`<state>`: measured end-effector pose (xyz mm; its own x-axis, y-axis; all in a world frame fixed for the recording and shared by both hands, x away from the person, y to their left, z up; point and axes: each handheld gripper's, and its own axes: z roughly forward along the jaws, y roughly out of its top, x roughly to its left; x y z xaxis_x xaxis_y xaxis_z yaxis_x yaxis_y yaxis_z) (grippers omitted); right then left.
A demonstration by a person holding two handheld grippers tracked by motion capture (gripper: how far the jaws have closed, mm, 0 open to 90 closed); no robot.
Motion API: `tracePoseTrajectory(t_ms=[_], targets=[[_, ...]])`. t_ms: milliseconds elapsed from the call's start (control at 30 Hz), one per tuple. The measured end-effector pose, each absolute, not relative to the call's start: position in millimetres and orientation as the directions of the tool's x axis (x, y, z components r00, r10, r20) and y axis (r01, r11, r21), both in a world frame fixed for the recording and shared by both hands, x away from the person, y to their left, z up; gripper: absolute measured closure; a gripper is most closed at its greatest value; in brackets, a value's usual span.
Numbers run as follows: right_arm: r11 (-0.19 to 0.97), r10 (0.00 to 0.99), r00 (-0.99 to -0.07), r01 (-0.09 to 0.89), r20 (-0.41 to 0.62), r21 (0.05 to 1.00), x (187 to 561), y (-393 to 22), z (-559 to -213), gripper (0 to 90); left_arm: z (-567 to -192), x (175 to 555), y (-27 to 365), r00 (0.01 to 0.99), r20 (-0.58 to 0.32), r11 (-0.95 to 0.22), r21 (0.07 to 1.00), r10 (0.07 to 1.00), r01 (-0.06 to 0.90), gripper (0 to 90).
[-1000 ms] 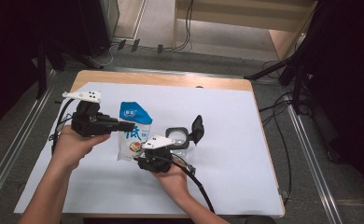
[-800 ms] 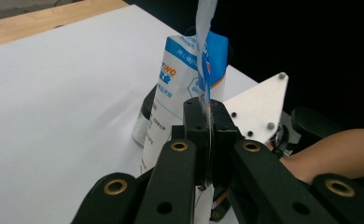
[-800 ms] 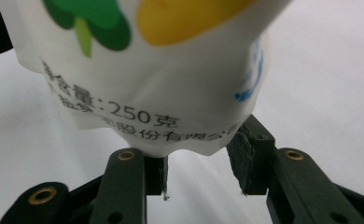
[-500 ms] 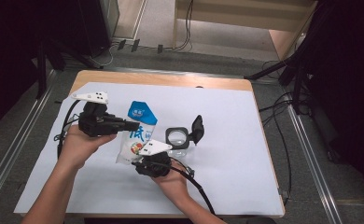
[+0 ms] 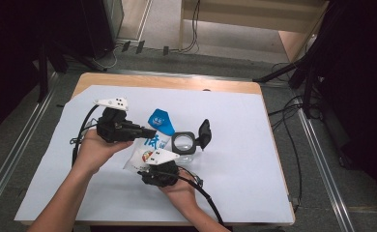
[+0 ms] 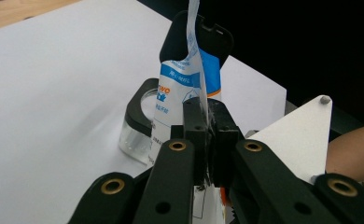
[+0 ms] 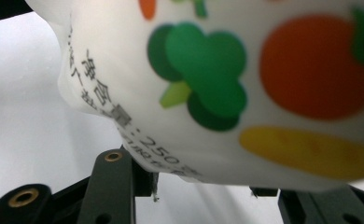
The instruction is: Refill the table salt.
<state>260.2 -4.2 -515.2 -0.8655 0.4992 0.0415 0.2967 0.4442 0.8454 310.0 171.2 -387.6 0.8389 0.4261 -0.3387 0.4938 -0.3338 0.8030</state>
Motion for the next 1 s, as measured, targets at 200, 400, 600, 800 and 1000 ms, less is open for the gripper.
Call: tracePoseTrajectory(t_ms=[200, 400, 600, 800, 1000], targets=[[0.430, 0.522, -0.851, 0.322, 0.059, 0.843, 261.0, -10.0, -518.8, 55.3, -391.4, 314.2, 161.8, 0.847, -0.337, -0.348, 0.801, 0.411, 0.488, 87.1], [0.431, 0.538, -0.840, 0.340, 0.064, 0.836, 262.3, -17.6, -519.7, 55.7, -397.7, 317.8, 154.7, 0.844, -0.356, -0.366, 0.783, 0.400, 0.503, 84.8], [0.428, 0.533, -0.843, 0.343, 0.073, 0.836, 259.9, -17.5, -521.6, 53.3, -399.9, 319.2, 151.1, 0.845, -0.330, -0.388, 0.776, 0.422, 0.497, 89.2], [0.423, 0.511, -0.856, 0.325, 0.073, 0.846, 253.7, -16.7, -519.9, 50.8, -402.1, 320.9, 148.1, 0.846, -0.324, -0.392, 0.776, 0.423, 0.494, 89.6], [0.416, 0.530, -0.844, 0.342, 0.081, 0.843, 254.9, -18.9, -520.2, 51.5, -405.9, 323.0, 143.7, 0.849, -0.321, -0.389, 0.781, 0.420, 0.488, 87.7]])
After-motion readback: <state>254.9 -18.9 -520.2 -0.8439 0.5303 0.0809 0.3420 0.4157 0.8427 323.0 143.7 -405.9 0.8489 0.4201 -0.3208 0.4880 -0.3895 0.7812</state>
